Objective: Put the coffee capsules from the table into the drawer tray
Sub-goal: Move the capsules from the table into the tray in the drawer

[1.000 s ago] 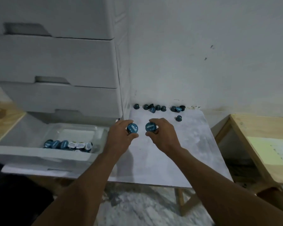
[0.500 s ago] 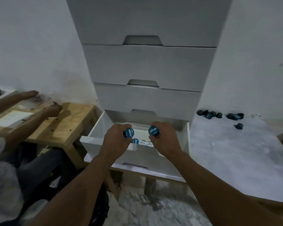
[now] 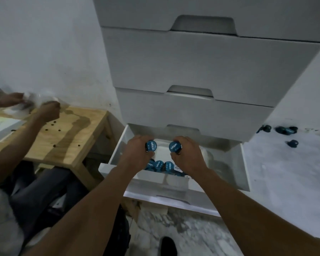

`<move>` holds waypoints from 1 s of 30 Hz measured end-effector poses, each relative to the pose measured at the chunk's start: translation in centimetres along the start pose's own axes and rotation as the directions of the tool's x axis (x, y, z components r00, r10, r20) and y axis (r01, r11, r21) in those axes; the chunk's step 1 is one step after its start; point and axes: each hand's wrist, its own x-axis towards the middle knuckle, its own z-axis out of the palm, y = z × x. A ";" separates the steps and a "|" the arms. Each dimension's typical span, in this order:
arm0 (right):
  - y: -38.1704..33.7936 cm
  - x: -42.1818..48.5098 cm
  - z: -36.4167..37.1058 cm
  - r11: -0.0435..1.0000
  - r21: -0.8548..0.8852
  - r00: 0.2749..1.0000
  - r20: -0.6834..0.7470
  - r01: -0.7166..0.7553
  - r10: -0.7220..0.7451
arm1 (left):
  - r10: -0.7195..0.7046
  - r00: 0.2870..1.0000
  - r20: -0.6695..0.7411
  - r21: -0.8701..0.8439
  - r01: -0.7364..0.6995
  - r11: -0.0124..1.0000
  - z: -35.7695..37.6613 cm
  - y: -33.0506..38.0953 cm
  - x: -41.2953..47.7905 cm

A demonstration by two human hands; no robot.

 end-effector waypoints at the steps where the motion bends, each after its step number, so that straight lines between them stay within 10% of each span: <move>1: 0.3 0.9 0.4 1.000 -0.002 1.000 0.019 -0.003 0.004 | 0.001 1.000 0.010 0.013 -0.001 1.000 0.3 -0.2 0.7; 30: 2.6 7.5 7.6 0.970 -0.147 0.937 0.266 -0.192 0.226 | 0.155 0.888 0.433 0.367 -0.331 0.869 6.8 -6.2 10.1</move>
